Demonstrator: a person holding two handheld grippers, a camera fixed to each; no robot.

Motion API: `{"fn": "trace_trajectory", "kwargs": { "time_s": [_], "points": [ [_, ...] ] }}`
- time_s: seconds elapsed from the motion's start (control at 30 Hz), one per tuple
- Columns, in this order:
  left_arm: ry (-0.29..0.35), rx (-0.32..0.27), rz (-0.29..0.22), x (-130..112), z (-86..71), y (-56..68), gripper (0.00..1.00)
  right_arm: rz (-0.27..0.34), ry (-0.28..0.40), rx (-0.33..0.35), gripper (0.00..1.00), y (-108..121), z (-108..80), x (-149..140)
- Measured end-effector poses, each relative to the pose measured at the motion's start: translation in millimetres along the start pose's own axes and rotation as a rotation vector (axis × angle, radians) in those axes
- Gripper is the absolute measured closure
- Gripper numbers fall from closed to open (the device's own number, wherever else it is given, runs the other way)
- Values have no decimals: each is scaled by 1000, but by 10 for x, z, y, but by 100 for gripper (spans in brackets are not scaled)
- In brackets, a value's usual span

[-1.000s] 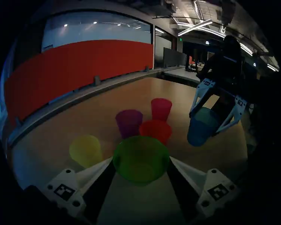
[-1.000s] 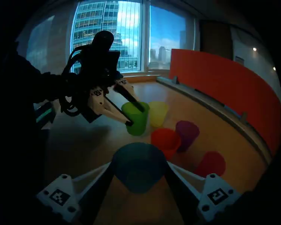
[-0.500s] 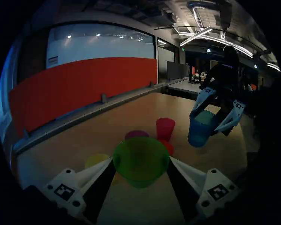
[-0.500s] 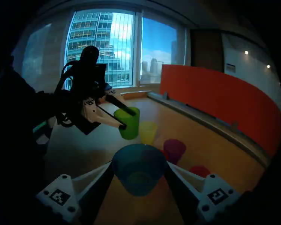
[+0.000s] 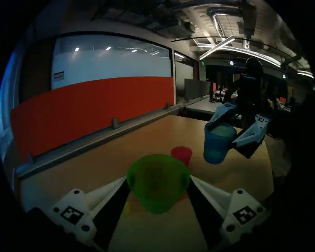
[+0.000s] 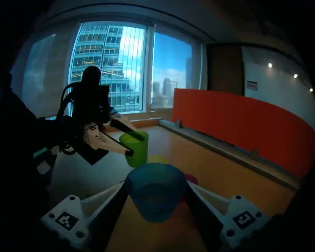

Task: Pour water

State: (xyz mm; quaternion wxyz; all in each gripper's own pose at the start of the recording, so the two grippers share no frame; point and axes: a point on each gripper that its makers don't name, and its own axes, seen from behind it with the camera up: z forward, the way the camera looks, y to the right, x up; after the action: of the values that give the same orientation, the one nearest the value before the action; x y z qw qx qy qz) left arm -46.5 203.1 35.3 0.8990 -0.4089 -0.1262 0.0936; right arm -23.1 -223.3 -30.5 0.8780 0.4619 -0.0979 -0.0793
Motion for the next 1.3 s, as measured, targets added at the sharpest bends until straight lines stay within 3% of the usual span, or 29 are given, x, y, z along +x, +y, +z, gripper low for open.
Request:
{"fn": "trace_trajectory", "kwargs": {
  "time_s": [0.57, 1.3],
  "points": [
    [59, -11, -5, 240, -32, 63, 12, 12, 89, -52, 9, 193, -69, 338],
    [138, -28, -14, 427, -73, 164, 12, -13, 107, -77, 9, 325, -73, 534]
  ]
}}
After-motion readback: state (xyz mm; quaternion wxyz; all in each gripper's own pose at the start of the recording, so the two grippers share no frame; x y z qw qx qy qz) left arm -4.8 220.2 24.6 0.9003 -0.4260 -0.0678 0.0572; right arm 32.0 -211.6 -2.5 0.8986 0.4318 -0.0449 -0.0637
